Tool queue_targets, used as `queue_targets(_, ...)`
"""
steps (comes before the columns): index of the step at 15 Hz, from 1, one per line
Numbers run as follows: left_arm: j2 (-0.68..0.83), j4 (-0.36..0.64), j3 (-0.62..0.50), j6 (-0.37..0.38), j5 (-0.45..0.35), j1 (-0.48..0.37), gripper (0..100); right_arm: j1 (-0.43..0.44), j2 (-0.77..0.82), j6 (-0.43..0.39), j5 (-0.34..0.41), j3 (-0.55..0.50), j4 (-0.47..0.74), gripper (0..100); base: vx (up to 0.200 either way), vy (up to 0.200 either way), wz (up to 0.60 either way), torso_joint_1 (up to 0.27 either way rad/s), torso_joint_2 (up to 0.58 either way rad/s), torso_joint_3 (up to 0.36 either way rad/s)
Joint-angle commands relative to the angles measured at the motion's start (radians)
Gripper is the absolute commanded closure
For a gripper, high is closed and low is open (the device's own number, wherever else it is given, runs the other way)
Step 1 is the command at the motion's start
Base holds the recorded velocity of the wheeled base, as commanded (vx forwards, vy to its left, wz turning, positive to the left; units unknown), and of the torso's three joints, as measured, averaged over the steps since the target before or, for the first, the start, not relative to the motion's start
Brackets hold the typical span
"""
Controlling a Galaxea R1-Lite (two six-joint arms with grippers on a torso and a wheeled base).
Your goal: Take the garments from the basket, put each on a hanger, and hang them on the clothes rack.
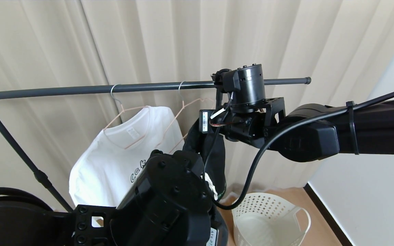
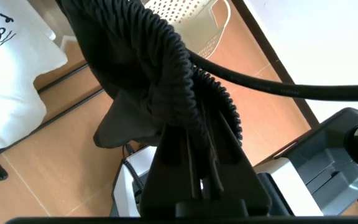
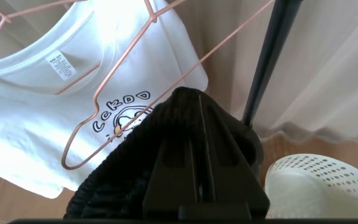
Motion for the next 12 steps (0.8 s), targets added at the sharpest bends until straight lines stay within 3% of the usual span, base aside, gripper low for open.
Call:
queue_targets(1,-0.012,0.006,0.021,0.0,0.003,0.006,100,-0.004,-0.029,0.001,-0.007,0.014,0.008,100,0.0,0.0,0.0,0.0,0.0,0.0)
queue_targets(6,-0.05,0.006,0.066,0.014,0.024,0.115,100,-0.054,-0.172,-0.009,-0.024,0.127,0.012,100,0.0,0.0,0.0,0.0,0.0,0.0)
queue_targets(7,-0.036,0.0,0.038,0.06,0.026,0.199,100,-0.062,-0.233,-0.009,-0.048,0.186,0.012,100,0.0,0.0,0.0,0.0,0.0,0.0)
queue_targets(10,0.034,0.003,-0.052,0.073,0.049,0.271,100,-0.076,-0.308,-0.007,-0.062,0.256,0.011,100,0.0,0.0,0.0,0.0,0.0,0.0)
queue_targets(12,0.128,0.0,-0.181,0.095,0.095,0.328,100,-0.099,-0.399,-0.007,-0.085,0.367,0.011,100,0.0,0.0,0.0,0.0,0.0,0.0)
